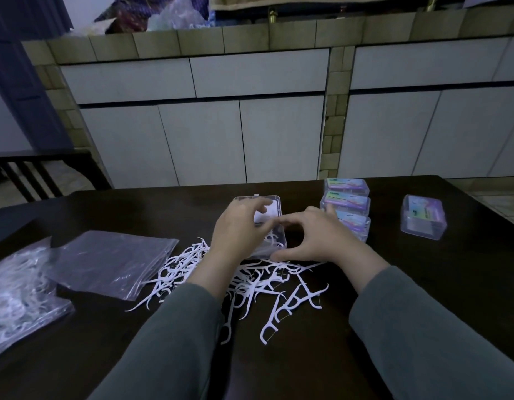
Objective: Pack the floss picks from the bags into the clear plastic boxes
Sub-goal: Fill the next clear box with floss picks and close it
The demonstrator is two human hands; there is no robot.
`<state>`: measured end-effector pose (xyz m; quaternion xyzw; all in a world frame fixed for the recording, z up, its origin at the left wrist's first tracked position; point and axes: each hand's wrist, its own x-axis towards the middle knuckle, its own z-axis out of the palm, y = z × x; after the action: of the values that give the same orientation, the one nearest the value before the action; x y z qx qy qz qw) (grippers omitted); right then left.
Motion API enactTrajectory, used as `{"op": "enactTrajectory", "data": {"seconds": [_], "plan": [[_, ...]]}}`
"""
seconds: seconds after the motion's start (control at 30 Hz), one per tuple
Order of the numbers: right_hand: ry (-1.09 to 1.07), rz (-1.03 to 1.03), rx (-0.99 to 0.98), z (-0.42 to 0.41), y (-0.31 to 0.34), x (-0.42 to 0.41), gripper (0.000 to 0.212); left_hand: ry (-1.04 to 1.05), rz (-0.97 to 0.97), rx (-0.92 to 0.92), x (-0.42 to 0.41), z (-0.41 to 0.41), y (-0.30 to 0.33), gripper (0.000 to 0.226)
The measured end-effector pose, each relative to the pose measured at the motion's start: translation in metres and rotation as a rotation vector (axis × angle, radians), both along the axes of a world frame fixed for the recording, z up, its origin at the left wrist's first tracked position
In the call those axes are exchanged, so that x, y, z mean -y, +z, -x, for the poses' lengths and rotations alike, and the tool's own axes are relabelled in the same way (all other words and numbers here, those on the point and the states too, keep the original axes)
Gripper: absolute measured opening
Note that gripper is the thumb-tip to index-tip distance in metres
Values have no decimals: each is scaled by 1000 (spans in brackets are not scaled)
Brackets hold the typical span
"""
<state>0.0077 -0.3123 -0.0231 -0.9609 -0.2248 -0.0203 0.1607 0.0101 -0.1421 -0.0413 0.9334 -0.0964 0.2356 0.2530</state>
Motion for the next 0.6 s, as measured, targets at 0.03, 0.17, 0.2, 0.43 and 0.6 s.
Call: {"op": "enactTrajectory", "data": {"seconds": [0.03, 0.17, 0.2, 0.43, 0.6], "plan": [[5, 2, -4, 2, 2, 0, 71, -10, -1, -33, 2, -1, 1, 34], [-7, 40, -8, 6, 8, -1, 74, -18, 40, -111, 0, -6, 1, 24], [-4, 43, -11, 7, 9, -2, 74, -33, 58, -138, -1, -6, 1, 24], [13, 47, 9, 4, 4, -2, 77, -89, 188, -104, -6, 2, 13, 27], [-7, 90, 31, 1, 3, 0, 79, -146, 328, -121, -17, 13, 22, 7]]}}
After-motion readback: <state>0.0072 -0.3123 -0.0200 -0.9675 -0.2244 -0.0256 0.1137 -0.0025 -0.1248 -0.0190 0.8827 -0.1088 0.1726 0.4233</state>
